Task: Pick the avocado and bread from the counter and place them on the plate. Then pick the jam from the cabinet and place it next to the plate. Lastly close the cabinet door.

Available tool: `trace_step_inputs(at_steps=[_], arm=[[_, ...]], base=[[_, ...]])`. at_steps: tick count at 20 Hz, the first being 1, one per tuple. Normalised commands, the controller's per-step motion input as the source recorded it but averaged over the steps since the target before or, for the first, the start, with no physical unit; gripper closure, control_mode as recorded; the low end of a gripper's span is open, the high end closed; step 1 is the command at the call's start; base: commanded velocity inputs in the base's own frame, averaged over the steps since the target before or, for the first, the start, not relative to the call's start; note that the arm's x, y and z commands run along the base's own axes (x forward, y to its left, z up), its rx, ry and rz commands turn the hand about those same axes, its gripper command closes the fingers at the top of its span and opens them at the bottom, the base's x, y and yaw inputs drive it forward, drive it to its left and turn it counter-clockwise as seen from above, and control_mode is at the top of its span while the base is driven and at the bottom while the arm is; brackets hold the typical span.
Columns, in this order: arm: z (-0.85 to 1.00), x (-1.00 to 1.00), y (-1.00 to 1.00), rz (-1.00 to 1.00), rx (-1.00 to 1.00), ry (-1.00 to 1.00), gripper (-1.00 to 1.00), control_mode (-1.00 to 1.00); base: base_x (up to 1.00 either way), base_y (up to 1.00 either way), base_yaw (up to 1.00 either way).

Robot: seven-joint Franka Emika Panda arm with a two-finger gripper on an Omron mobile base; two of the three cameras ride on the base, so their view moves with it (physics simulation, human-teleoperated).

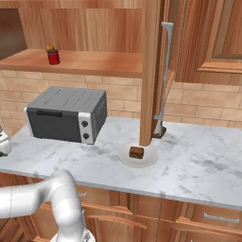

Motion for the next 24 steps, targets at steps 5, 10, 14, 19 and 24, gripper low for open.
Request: trace_step_inputs(at_steps=[5, 10, 14, 19, 24], arm=[[-0.09, -0.02, 0.0, -0.07, 0.0, -0.02, 1.0, -1.0], [0.04, -0.01, 0.0, -0.07, 0.0, -0.09, 1.0, -1.0], [0.52, -0.26, -0.05, -0.09, 0.0, -0.12, 1.0, -1.0], [0.72, -0.43, -0.26, -0.08, 0.0, -0.01, 1.0, -1.0], [0.36, -0.47, -0.77, -0.08, 0.0, -0.03, 1.0, -1.0]], base=[[0.0, 0.0, 0.0], [0.0, 0.0, 0.0], [0.0, 0.0, 0.0], [0.0, 0.0, 0.0], [0.0, 0.0, 0.0]])
